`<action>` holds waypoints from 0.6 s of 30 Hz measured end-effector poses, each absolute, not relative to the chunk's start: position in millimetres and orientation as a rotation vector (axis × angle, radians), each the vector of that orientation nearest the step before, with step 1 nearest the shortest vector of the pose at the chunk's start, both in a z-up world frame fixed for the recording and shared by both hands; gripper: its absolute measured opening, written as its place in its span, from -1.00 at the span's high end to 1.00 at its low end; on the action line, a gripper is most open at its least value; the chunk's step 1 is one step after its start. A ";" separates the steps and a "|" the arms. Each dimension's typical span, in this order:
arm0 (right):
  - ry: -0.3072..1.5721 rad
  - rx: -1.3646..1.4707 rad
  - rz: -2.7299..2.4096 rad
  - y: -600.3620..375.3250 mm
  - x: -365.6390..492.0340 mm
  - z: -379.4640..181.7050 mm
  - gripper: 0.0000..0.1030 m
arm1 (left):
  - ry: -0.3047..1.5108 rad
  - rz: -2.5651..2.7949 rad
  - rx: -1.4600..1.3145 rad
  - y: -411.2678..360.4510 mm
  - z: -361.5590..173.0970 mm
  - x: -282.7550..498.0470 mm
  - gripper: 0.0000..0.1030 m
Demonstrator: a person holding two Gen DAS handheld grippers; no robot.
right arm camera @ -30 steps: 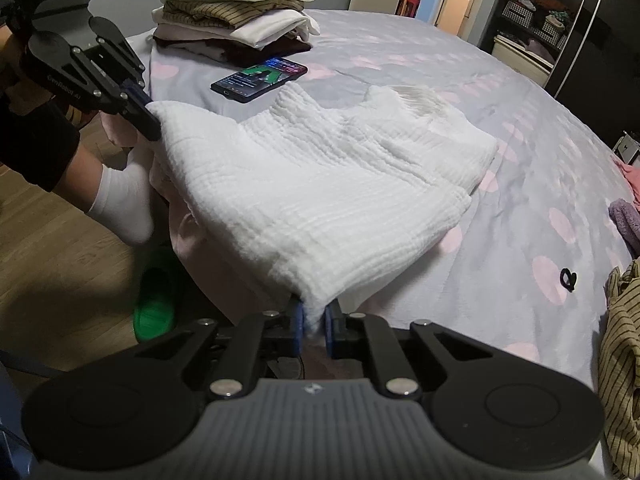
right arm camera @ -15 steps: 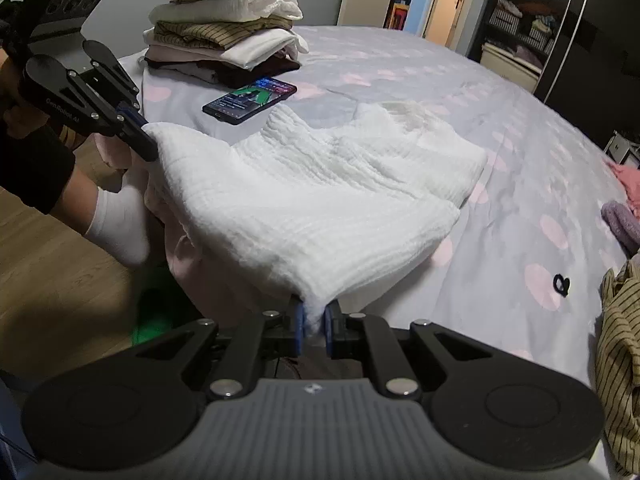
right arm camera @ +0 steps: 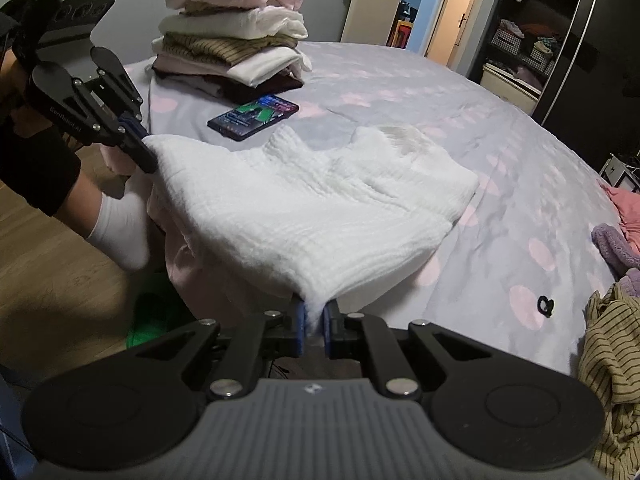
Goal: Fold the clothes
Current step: 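Hold the bundle edge with both tools and lift it off the bed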
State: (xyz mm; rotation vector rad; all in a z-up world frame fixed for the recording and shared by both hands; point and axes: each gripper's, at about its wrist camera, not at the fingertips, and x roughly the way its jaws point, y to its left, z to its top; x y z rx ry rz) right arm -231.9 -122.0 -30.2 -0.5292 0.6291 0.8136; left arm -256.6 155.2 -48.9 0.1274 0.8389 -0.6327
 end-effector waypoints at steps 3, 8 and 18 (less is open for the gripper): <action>0.651 -0.524 0.844 -127.2 -234.6 -25.1 0.81 | 0.850 -0.645 0.110 158.9 -43.9 -257.8 0.90; 0.725 -0.536 0.909 -132.5 -246.1 -22.3 0.81 | 0.913 -0.706 0.113 155.6 -40.8 -265.3 0.90; 0.912 -0.362 0.955 -152.9 -241.1 3.4 0.81 | 0.993 -0.827 0.098 156.6 -16.7 -280.3 0.90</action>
